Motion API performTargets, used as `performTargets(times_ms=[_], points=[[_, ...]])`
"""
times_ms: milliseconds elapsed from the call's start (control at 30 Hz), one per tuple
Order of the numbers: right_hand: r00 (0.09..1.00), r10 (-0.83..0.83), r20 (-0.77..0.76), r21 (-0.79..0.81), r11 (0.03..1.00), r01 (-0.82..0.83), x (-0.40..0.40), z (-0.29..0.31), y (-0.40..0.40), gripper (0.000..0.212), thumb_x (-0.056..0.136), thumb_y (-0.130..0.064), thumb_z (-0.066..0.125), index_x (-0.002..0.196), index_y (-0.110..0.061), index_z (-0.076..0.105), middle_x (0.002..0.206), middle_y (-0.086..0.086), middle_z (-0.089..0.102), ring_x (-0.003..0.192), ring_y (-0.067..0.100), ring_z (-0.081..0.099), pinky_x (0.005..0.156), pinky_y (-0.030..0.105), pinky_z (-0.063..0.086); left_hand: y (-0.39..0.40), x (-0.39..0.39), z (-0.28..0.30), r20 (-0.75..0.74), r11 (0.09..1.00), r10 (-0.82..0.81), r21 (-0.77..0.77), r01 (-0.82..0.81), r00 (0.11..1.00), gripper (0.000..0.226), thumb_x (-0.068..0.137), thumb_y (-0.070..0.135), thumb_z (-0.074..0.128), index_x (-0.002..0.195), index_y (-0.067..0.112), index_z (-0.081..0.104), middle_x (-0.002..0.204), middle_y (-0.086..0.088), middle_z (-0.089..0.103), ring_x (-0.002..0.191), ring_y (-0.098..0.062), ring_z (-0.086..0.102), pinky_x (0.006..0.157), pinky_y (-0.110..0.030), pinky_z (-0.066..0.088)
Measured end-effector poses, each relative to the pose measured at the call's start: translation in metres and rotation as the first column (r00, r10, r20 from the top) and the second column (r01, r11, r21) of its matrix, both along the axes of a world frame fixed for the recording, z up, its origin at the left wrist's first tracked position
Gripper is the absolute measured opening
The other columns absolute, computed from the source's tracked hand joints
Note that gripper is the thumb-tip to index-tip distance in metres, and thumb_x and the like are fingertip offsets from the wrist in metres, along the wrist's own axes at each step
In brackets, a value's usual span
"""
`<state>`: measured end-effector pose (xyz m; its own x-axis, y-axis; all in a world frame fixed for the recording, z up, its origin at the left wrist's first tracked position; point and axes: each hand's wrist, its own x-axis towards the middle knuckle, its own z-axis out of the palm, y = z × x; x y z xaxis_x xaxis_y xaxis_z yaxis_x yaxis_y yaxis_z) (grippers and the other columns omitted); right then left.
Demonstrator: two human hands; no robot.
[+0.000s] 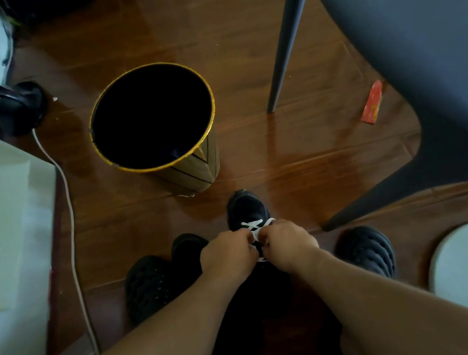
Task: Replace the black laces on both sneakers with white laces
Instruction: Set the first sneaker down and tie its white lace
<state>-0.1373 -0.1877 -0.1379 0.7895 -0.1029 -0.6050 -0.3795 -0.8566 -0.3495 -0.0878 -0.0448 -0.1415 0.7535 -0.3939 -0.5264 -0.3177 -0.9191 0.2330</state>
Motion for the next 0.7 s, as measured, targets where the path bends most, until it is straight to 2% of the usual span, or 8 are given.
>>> performTargets(times_ms=[100,233,333,433,500,567,633,700], points=[[1.0,0.016,-0.007,-0.019,1.0,-0.016,0.003,0.001,-0.002,0.022,0.094,-0.027,0.063,0.116,-0.025,0.067,0.119,0.006,0.063,0.107,0.028,0.064,0.087,0.039,0.056,-0.006,0.005,0.002,-0.004,0.998,-0.029,0.063,0.029,1.0,0.016,0.1,0.041,0.055,0.114,0.036,0.062,0.108,0.0,0.068,0.096,-0.027,0.065,0.075,-0.037,0.053],[0.966,-0.256,0.031,0.082,0.964,0.252,-0.007,-0.005,-0.007,0.008,0.092,-0.024,0.063,0.098,-0.028,0.066,0.097,0.001,0.068,0.091,0.022,0.065,0.078,0.036,0.056,-0.003,0.009,0.0,-0.025,0.997,0.012,0.074,-0.01,1.0,0.012,0.104,0.041,0.054,0.109,0.031,0.057,0.103,-0.002,0.068,0.093,-0.028,0.065,0.07,-0.036,0.049],[0.865,-0.497,0.066,0.228,0.852,0.471,-0.022,-0.012,-0.002,0.005,0.096,-0.025,0.059,0.094,-0.029,0.059,0.09,-0.005,0.067,0.082,0.016,0.063,0.073,0.035,0.054,0.007,0.002,-0.005,-0.03,0.99,0.138,-0.031,-0.139,0.99,0.017,0.108,0.046,0.045,0.106,0.03,0.05,0.095,0.002,0.065,0.083,-0.025,0.062,0.067,-0.037,0.05],[0.708,-0.706,0.015,0.32,0.674,0.666,-0.028,-0.018,0.007,0.004,0.1,-0.027,0.054,0.096,-0.03,0.053,0.092,-0.003,0.066,0.084,0.02,0.065,0.081,0.045,0.058,0.009,-0.009,-0.005,-0.013,0.962,0.259,-0.084,-0.259,0.966,0.015,0.11,0.044,0.039,0.104,0.031,0.043,0.087,0.004,0.061,0.075,-0.022,0.059,0.061,-0.036,0.043],[0.578,-0.816,0.015,0.352,0.545,0.761,-0.028,-0.018,0.013,0.005,0.1,-0.027,0.05,0.095,-0.029,0.051,0.092,-0.001,0.067,0.084,0.023,0.065,0.083,0.049,0.058,0.006,-0.012,-0.005,0.004,0.918,0.385,-0.107,-0.382,0.923,0.013,0.109,0.04,0.039,0.101,0.03,0.041,0.085,0.002,0.061,0.075,-0.024,0.061,0.06,-0.035,0.044],[0.505,-0.861,0.062,0.344,0.494,0.799,-0.026,-0.019,0.018,0.006,0.101,-0.026,0.048,0.096,-0.028,0.05,0.089,-0.001,0.065,0.083,0.024,0.063,0.083,0.048,0.057,0.001,-0.014,-0.004,-0.028,0.84,0.525,-0.14,-0.524,0.85,0.012,0.108,0.036,0.041,0.098,0.029,0.042,0.084,-0.001,0.062,0.071,-0.025,0.061,0.057,-0.033,0.04],[0.464,-0.883,0.067,0.354,0.456,0.817,-0.023,-0.018,0.02,0.004,0.101,-0.031,0.053,0.097,-0.029,0.051,0.089,-0.003,0.066,0.085,0.023,0.064,0.084,0.048,0.057,-0.005,-0.016,-0.005,-0.142,0.733,0.644,-0.169,-0.659,0.752,0.012,0.108,0.034,0.044,0.1,0.026,0.045,0.085,-0.002,0.063,0.068,-0.022,0.06,0.053,-0.031,0.038],[0.423,-0.906,-0.012,0.391,0.385,0.836,-0.019,-0.019,0.02,0.01,0.098,-0.039,0.062,0.1,-0.031,0.056,0.092,-0.008,0.067,0.088,0.02,0.066,0.088,0.048,0.058,-0.008,-0.015,-0.011,-0.27,0.627,0.711,-0.175,-0.759,0.65,0.015,0.107,0.041,0.05,0.105,0.026,0.05,0.092,0.001,0.065,0.073,-0.017,0.06,0.057,-0.03,0.042]])
